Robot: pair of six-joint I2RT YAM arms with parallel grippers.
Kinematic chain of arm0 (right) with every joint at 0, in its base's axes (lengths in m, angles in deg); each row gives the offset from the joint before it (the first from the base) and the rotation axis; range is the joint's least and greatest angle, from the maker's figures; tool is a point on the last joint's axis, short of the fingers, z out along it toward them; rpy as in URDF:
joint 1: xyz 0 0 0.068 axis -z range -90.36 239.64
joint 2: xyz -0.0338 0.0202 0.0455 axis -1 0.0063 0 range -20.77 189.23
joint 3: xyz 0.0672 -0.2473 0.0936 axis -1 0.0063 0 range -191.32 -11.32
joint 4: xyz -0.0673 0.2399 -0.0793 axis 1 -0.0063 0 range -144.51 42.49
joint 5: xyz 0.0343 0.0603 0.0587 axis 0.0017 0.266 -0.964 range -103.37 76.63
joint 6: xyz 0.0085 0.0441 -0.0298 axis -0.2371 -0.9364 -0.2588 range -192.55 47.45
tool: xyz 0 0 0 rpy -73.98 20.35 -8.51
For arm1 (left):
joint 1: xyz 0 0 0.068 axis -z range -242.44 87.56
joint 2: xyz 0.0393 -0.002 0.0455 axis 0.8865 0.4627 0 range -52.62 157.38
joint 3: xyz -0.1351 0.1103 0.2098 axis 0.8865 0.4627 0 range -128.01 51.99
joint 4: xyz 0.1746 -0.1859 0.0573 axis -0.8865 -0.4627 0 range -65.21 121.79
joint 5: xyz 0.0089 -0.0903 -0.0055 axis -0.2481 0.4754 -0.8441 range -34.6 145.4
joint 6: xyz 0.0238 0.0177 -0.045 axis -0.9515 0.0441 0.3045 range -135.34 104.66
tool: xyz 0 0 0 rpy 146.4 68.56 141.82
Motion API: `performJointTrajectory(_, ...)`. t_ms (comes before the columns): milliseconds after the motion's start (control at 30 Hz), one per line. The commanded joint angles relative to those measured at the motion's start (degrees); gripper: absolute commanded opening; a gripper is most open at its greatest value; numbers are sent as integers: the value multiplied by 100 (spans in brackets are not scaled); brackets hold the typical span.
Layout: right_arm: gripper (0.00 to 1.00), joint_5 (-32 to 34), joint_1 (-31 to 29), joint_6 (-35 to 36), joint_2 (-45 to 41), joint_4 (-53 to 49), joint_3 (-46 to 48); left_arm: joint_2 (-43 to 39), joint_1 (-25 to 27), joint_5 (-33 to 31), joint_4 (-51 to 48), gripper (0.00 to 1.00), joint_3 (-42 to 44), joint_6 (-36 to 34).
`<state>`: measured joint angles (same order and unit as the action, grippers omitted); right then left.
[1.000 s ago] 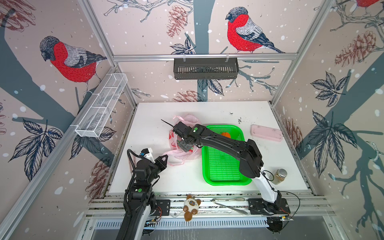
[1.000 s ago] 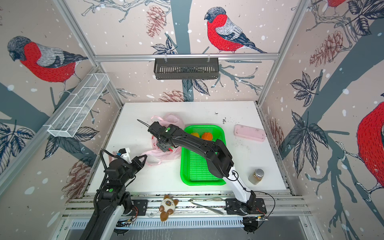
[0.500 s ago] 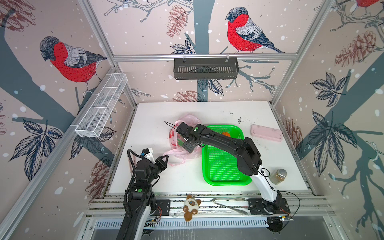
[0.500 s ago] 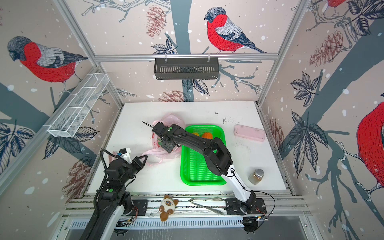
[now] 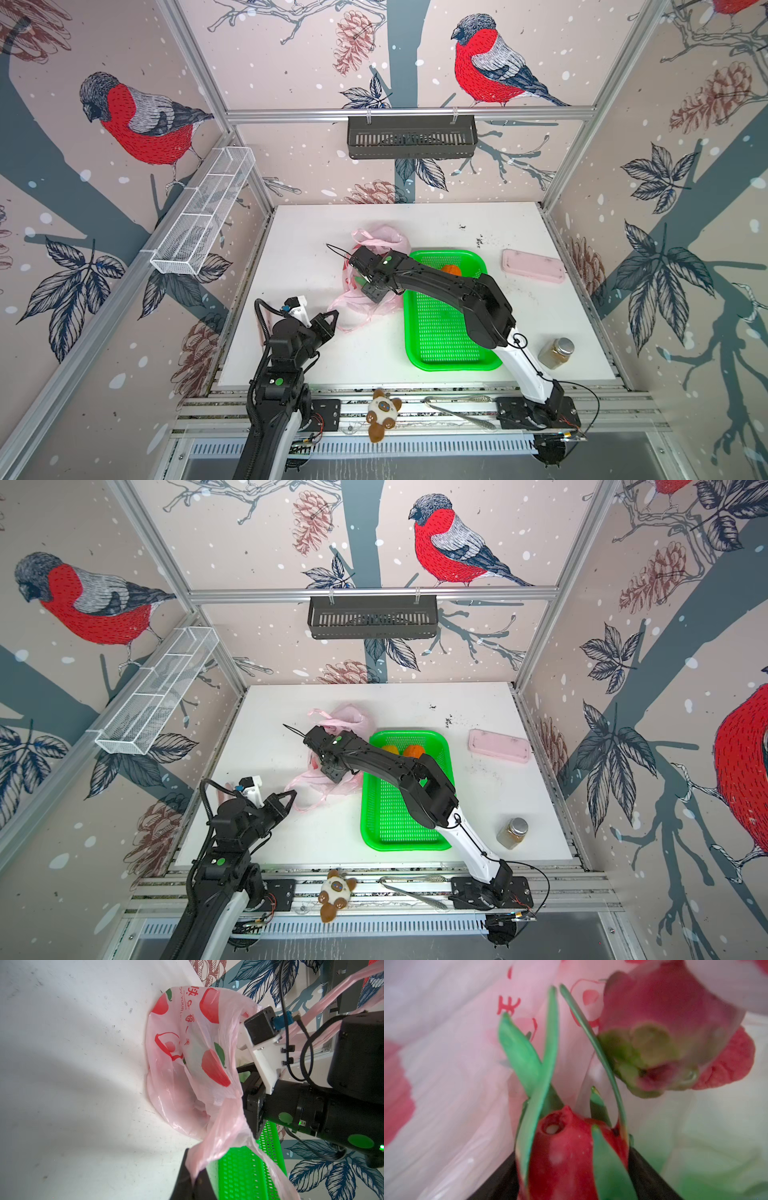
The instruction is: Untie the knot of the plastic bag and take out the fruit
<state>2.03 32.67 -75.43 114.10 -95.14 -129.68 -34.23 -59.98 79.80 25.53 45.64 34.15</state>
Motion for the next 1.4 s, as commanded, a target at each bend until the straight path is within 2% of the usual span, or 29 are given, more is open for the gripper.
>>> performJointTrajectory(0,54,-108,32,-73,3,-199,11,-43,8,14,58,0,-60,18)
performJointTrajectory(67,41,-93,46,-65,-88,-143,31,-49,0,-4,55,0,-59,16)
performJointTrajectory(133,32,-55,46,-73,-175,-81,36,-55,-3,-14,55,0,-56,17)
performJointTrajectory(233,24,-8,46,-82,-289,-2,37,-65,8,-44,55,0,-65,12)
performJointTrajectory(400,16,53,27,-133,-460,173,63,-137,-4,-83,36,0,-62,8)
performJointTrajectory(667,12,104,-68,-221,-766,599,180,-55,6,-108,105,0,-169,-60)
performJointTrajectory(1167,11,935,-271,-1296,-1919,2856,1799,-82,1,-129,-34,0,-291,-177)
performJointTrajectory(1367,11,948,-311,-1299,-2113,3250,1954,-47,2,-185,-24,0,-385,-192)
